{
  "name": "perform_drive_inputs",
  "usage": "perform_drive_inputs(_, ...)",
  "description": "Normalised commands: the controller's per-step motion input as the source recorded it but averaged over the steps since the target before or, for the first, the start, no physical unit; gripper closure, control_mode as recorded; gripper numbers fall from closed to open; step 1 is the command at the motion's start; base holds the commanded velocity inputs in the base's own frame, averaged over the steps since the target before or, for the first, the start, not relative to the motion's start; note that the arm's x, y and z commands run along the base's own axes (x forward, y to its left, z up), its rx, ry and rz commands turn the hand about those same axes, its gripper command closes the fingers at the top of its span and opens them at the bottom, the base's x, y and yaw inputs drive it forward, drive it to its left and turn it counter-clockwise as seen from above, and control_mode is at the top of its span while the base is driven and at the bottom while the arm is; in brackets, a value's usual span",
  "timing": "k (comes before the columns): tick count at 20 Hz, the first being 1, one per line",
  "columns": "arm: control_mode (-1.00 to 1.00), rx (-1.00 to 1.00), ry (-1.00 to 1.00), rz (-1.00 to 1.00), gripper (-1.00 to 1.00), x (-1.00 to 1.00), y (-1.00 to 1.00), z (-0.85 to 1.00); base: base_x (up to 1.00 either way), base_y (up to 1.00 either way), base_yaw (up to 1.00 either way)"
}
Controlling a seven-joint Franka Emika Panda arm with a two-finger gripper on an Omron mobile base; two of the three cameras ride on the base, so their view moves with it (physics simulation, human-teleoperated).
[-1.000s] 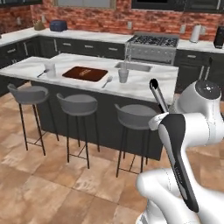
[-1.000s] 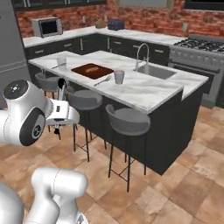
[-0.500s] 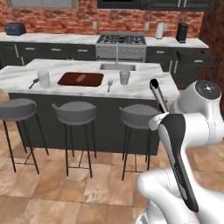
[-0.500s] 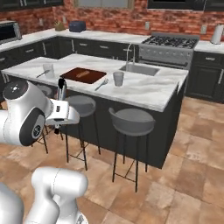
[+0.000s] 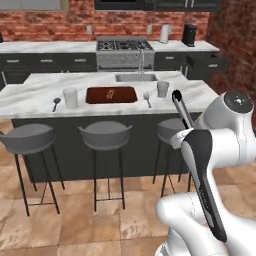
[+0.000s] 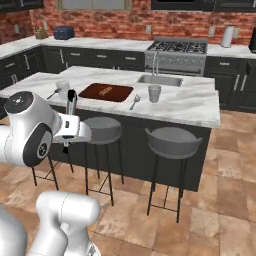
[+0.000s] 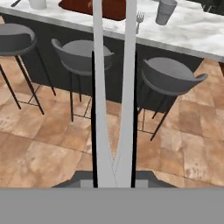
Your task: Take the tongs from the drawer on the right and place them on the dining counter next to the tray containing the hot dog.
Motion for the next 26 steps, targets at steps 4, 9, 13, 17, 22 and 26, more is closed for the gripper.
perform_drive_inputs(4,1.00,0.00,0.00,0.00,1.00,0.00,0.00,0.00,0.06,0.91,-0.29)
perform_drive_inputs(9,1.00,0.00,0.00,0.00,1.00,0.00,0.00,0.00,0.25,0.57,-0.26)
perform_drive_inputs(13,1.00,0.00,0.00,0.00,1.00,0.00,0.00,0.00,0.42,0.29,-0.21)
perform_drive_inputs(17,1.00,0.00,0.00,0.00,1.00,0.00,0.00,0.00,0.49,0.15,-0.19)
perform_drive_inputs(22,1.00,0.00,0.00,0.00,1.00,0.00,0.00,0.00,0.50,0.31,-0.17)
perform_drive_inputs(26,1.00,0.00,0.00,0.00,1.00,0.00,0.00,0.00,0.49,0.40,-0.16)
